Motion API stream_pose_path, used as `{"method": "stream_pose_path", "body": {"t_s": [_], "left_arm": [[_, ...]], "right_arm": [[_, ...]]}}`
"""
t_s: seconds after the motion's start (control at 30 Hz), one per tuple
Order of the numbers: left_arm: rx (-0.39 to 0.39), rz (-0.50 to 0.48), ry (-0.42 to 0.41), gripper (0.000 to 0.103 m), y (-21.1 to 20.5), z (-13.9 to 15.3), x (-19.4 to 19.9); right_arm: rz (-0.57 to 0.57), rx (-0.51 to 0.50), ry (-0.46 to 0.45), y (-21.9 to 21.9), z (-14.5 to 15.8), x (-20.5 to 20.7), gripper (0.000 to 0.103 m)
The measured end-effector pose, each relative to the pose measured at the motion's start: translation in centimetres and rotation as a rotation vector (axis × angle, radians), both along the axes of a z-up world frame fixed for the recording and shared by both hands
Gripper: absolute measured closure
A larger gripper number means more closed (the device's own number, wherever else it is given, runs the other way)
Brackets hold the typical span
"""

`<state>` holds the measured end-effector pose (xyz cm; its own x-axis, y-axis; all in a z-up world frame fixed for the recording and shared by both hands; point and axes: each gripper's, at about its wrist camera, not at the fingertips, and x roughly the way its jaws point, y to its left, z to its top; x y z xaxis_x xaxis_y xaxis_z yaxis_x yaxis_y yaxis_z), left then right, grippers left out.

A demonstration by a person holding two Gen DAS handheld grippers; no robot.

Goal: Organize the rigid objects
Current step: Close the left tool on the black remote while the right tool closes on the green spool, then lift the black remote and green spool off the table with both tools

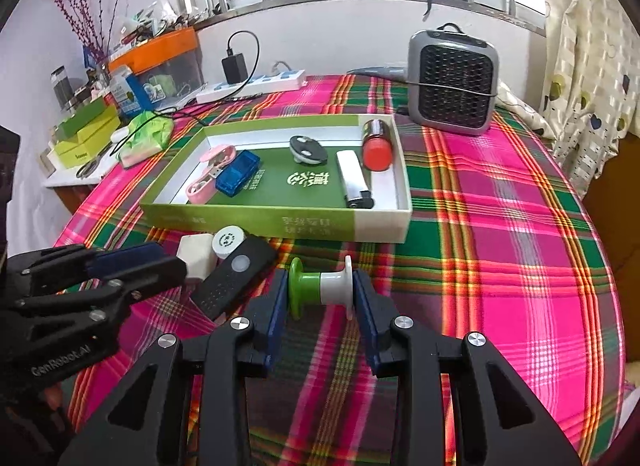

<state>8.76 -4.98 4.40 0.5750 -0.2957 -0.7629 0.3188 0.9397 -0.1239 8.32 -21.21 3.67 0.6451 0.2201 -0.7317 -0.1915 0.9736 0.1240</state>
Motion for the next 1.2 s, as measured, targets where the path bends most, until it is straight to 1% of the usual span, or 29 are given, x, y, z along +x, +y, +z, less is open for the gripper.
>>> {"method": "stream_pose_path", "body": {"t_s": [0.13,0.33,0.47,0.57,0.73,0.93,1.13,1.2], "left_arm": [[0.026,-0.03,-0.005,0.075,-1.5,-0.1,0.4],[0.06,-0.061,0.015,0.075,-3.0,-0.8,0.9],[0.084,-0.066,0.032,0.075,-3.4,-1.4,1.4],[0.088,-0.068,0.039,0.075,-3.7,-1.6,1.6],[0.112,-0.073,0.041,0.075,-4.1,-2.0,1.8],[0.124,-0.077,0.051,0.075,-4.4,-2.3,2.1],[0.097,-0.067,0.057,0.075,-4.2,-2.3,2.2],[0.1,-0.067,0.055,0.075,-4.3,-2.3,2.2]], "right_arm": [[-0.019,0.011,-0.013,-1.0,0.3,-0.3,0.069],[-0.039,0.026,-0.017,-2.2,0.5,-0.6,0.069],[-0.047,0.032,-0.015,-2.7,0.4,-0.6,0.069],[-0.048,0.036,-0.016,-2.9,0.3,-0.7,0.069],[-0.047,0.039,-0.012,-3.1,0.2,-0.6,0.069],[-0.049,0.041,-0.012,-3.1,0.2,-0.6,0.069],[-0.048,0.041,-0.012,-3.2,0.2,-0.6,0.069],[-0.049,0.04,-0.012,-3.1,0.2,-0.6,0.069]]}}
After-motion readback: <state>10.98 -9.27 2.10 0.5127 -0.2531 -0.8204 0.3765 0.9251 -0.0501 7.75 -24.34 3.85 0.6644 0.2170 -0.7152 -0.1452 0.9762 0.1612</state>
